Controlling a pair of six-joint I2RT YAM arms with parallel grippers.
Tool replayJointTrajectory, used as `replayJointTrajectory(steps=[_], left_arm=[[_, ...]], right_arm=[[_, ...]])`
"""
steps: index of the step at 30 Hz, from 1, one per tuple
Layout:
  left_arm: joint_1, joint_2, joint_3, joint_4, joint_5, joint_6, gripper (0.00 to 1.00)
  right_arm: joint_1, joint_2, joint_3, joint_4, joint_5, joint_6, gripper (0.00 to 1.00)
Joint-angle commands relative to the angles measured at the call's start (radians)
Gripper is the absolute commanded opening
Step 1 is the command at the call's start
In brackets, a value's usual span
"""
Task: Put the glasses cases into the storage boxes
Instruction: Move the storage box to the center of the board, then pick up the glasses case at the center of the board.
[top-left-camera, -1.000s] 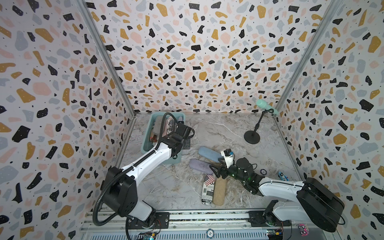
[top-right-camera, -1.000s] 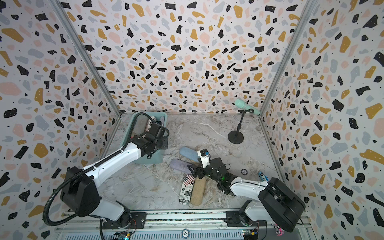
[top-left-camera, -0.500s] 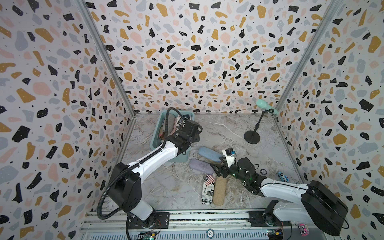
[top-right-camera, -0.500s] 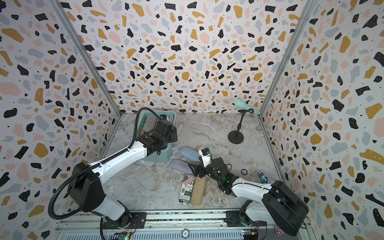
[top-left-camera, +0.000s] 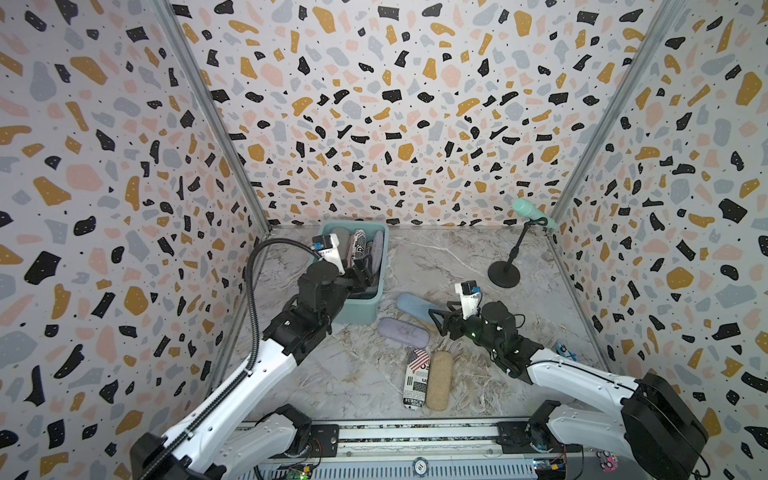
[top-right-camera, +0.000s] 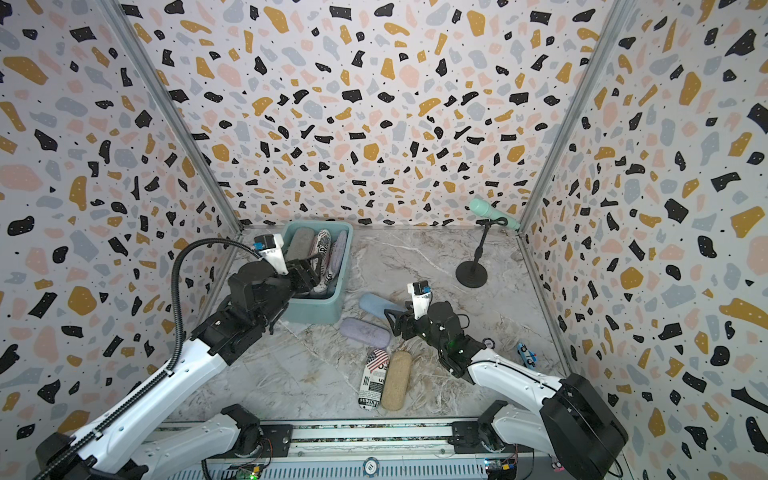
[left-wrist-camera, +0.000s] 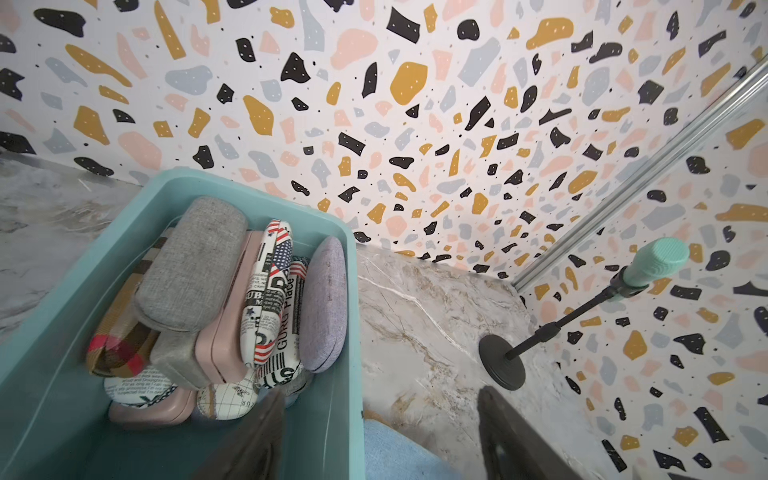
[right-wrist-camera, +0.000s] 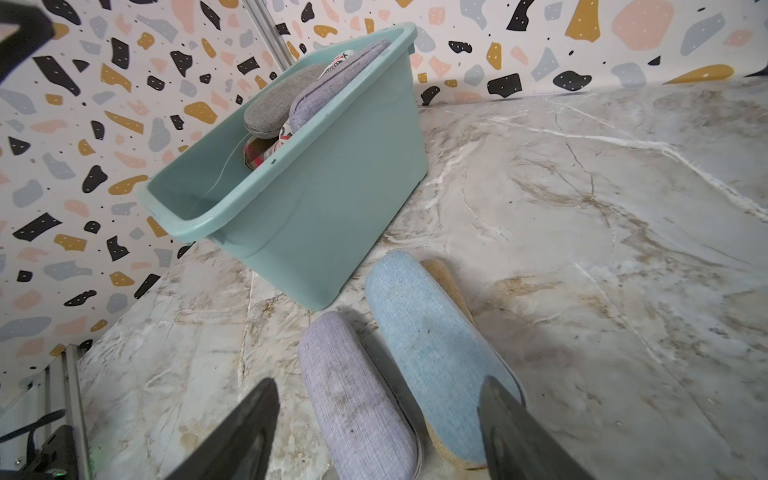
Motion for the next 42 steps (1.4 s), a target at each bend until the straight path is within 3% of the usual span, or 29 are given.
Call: replayJointTrajectory(steps=[1, 3, 6, 13, 19, 25, 28, 36, 42], left_arm=[[-0.005, -0.073, -0.003, -0.064, 0.148, 0.041, 0.65], [-0.080, -0.117, 0.023, -0.214, 0.037, 0.038, 0.65], [-0.190, -0.197, -0.066, -0.303, -0.055, -0.050, 0.63], [-0.448, -0.222, -0.278, -0.322, -0.126, -0.267, 0.71], [-0.663, -0.138, -0.389, -0.260, -0.251, -0.427, 0.77], [-0.729, 0.019, -0.381, -0.119, -0.241, -0.448, 0.83], [-0.746, 0.137, -0.330, -0.069, -0.207, -0.426, 0.76], [-0.805, 0.398, -0.132, -0.169, -0.255, -0.372, 0.80], [-0.828, 0.474, -0.114, -0.171, -0.293, -0.437, 0.79]], right_arm=[[-0.036, 0.003, 0.086, -0.301, 0.023, 0.070, 0.77], [-0.060, 0.013, 0.142, -0.447, 0.014, 0.080, 0.77], [-0.083, 0.008, 0.196, -0.598, 0.014, 0.082, 0.77], [-0.079, -0.001, 0.280, -0.832, -0.106, 0.169, 0.80], [-0.051, -0.042, 0.215, -0.895, -0.066, 0.226, 0.84], [-0.017, -0.059, 0.127, -0.848, -0.037, 0.296, 0.85], [-0.019, -0.061, 0.104, -0.848, -0.018, 0.309, 0.85], [-0.048, -0.128, 0.047, -0.851, -0.036, 0.293, 0.86], [-0.055, -0.156, 0.016, -0.827, 0.004, 0.276, 0.87]])
